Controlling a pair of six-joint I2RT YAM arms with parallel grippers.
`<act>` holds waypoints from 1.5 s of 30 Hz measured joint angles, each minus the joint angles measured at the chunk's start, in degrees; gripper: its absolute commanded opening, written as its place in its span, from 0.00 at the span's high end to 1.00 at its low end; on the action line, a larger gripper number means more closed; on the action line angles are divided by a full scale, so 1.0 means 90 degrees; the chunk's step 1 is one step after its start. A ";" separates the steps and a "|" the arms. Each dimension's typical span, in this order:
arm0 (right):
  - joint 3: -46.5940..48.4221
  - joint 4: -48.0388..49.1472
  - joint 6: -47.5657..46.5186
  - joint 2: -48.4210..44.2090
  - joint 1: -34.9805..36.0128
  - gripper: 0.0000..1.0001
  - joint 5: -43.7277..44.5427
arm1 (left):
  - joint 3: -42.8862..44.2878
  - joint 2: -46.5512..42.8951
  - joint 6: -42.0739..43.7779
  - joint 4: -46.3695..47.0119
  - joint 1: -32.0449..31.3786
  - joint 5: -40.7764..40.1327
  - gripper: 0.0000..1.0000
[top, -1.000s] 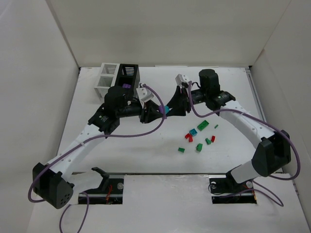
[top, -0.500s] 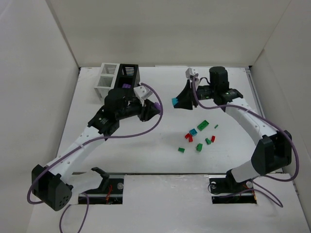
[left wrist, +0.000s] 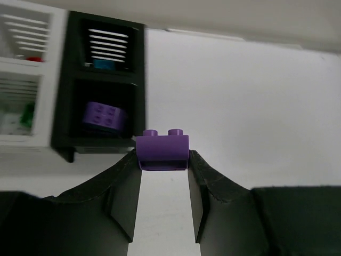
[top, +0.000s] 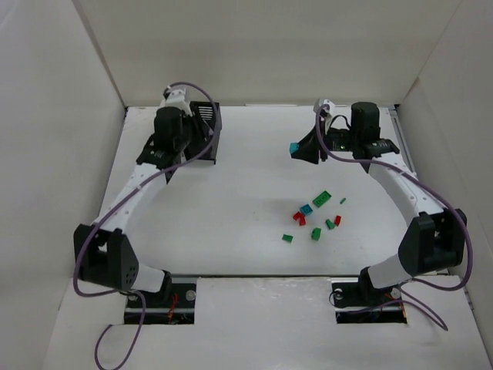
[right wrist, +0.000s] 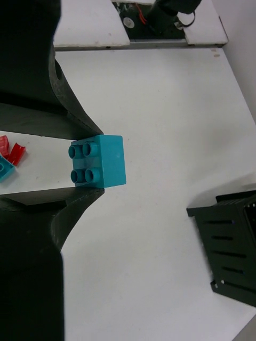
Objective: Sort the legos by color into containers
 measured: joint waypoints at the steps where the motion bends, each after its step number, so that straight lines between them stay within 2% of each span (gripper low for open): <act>1: 0.0000 0.0002 0.0019 0.0000 -0.0036 0.95 0.0058 | 0.0180 0.0223 -0.0236 -0.0002 0.0146 -0.0267 1.00; 4: 0.0000 0.0002 0.0063 0.0000 -0.0165 0.95 0.0168 | 0.0809 0.1107 -0.0583 -0.0034 0.0461 -0.0843 1.00; 10: 0.0005 0.0010 0.0160 0.0129 -0.0437 0.95 0.0248 | 0.1426 0.2300 -0.0933 -0.0131 0.0435 -0.1452 1.00; 17: 0.0007 0.0002 0.0211 0.0464 -0.0573 0.94 0.0299 | 0.1486 0.2453 -0.1013 -0.0202 0.0440 -0.1824 1.00; 20: 0.0051 -0.0027 0.0211 0.0539 -0.0578 0.92 0.0308 | 0.1571 0.2453 -0.1008 -0.0177 0.0442 -0.1858 0.89; 25: 0.0216 -0.0044 0.0223 0.0631 -0.0578 0.92 0.0306 | 0.1931 0.2647 -0.0986 -0.0253 0.0442 -0.1853 0.84; 27: 0.0243 -0.0046 0.0228 0.0636 -0.0578 0.92 0.0304 | 0.2025 0.2756 -0.0981 -0.0284 0.0442 -0.1846 0.77; 30: 0.0248 -0.0046 0.0228 0.0639 -0.0578 0.92 0.0296 | 0.2042 0.2861 -0.0974 -0.0379 0.0442 -0.1753 0.60; 33: 0.0248 -0.0049 0.0228 0.0639 -0.0578 0.91 0.0282 | 0.2042 0.2892 -0.0954 -0.0542 0.0442 -0.1661 0.51; 36: 0.0248 -0.0049 0.0228 0.0639 -0.0578 0.91 0.0248 | 0.2006 0.2854 -0.0962 -0.0539 0.0442 -0.1600 0.34; 43: 0.0248 -0.0044 0.0255 0.0670 -0.0573 0.91 0.0124 | 0.1528 0.2237 -0.0940 -0.0563 0.0442 -0.1396 0.23; 44: 0.0248 -0.0046 0.0253 0.0687 -0.0566 0.91 0.0112 | 0.1423 0.2069 -0.0923 -0.0566 0.0442 -0.1328 0.15; 45: 0.0250 -0.0056 0.0231 0.0716 -0.0559 0.90 0.0107 | 0.1336 0.1897 -0.0894 -0.0563 0.0442 -0.1263 0.12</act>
